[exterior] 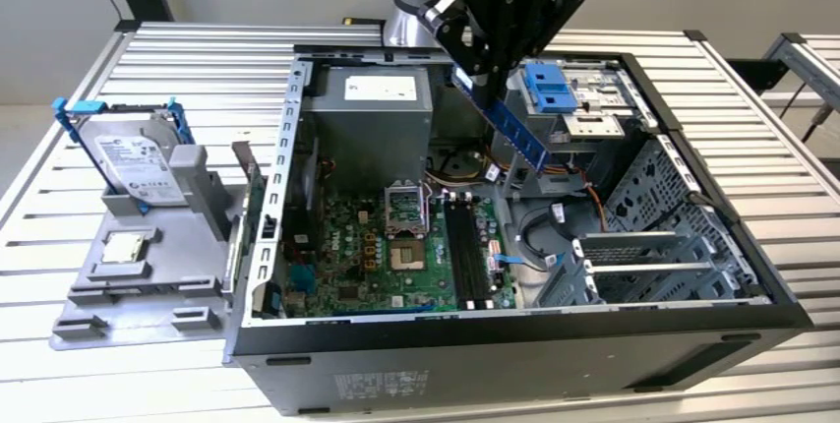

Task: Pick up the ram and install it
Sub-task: 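Insert the ram into the slot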

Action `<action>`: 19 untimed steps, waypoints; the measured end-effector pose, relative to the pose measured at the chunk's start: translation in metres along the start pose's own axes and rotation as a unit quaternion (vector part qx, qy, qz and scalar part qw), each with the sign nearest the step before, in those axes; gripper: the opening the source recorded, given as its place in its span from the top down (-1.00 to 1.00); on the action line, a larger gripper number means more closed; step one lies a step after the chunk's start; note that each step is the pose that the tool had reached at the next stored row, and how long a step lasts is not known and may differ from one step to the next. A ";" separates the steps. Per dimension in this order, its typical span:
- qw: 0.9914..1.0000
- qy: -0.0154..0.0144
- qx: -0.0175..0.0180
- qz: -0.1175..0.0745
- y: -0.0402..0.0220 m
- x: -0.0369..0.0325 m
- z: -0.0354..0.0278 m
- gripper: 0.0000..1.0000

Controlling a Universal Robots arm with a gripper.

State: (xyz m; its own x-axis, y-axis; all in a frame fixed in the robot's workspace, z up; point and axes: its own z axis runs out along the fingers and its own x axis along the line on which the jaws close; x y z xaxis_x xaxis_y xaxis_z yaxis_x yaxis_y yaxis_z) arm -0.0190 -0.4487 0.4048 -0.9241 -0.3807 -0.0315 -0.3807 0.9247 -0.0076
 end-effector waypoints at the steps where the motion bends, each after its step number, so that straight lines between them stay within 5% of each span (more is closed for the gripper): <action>1: 1.000 0.000 0.000 0.000 0.0000 0.0000 0.0000 1.00; 6: 1.000 0.000 0.001 0.027 0.0000 0.0000 0.0002 1.00; 10: 0.998 0.000 0.002 0.057 0.0000 0.0000 0.0004 1.00; 14: 0.996 0.001 0.003 0.088 0.0000 0.0000 0.0006 1.00; 19: 0.992 0.001 0.004 0.129 0.0000 0.0000 0.0008 1.00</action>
State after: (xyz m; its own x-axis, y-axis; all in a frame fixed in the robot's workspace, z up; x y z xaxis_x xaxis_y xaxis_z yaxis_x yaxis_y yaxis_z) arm -0.0190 -0.4487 0.4040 -0.9908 -0.1316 -0.0316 -0.1315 0.9913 -0.0075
